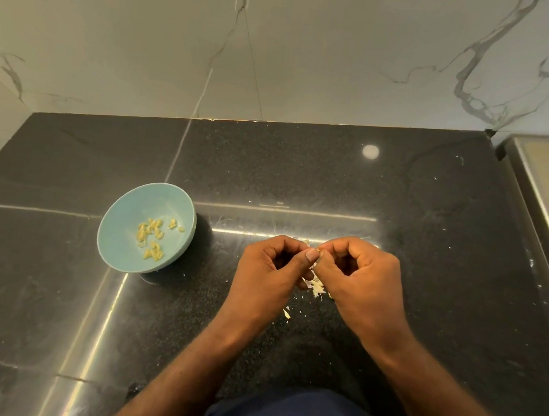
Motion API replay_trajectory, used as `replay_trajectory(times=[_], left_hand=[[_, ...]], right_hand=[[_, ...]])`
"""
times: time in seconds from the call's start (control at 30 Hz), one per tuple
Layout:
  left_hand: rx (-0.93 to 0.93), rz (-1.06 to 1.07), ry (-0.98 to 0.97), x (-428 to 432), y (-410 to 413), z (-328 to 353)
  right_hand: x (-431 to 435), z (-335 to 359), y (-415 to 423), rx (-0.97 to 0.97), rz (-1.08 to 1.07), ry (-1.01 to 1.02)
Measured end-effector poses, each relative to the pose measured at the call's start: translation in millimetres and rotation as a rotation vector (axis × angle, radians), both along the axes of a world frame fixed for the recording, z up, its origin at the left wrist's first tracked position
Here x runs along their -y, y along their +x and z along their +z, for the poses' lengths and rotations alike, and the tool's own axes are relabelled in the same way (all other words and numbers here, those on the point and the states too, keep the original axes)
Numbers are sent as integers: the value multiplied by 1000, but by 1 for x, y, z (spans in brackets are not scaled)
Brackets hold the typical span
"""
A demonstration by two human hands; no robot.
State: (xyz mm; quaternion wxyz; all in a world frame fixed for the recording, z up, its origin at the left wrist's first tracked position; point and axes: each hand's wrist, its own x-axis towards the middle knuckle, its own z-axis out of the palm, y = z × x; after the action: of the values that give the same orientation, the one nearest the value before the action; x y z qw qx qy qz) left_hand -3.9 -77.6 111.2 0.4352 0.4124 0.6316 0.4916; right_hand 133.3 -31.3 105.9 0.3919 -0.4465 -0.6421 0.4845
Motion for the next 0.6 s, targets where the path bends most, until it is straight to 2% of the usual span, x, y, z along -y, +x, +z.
replay_trajectory(times=[0.07, 0.23, 0.43, 0.6], left_hand=[[-93, -3, 26, 1, 0, -1], [-281, -60, 77, 5, -5, -4], [-270, -64, 90, 10, -1, -7], [-156, -64, 53, 10, 0, -6]], right_hand=[[1, -1, -2, 24, 2, 19], [7, -1, -4, -28, -24, -114], [11, -2, -4, -176, -58, -340], [8, -1, -4, -274, -65, -491]])
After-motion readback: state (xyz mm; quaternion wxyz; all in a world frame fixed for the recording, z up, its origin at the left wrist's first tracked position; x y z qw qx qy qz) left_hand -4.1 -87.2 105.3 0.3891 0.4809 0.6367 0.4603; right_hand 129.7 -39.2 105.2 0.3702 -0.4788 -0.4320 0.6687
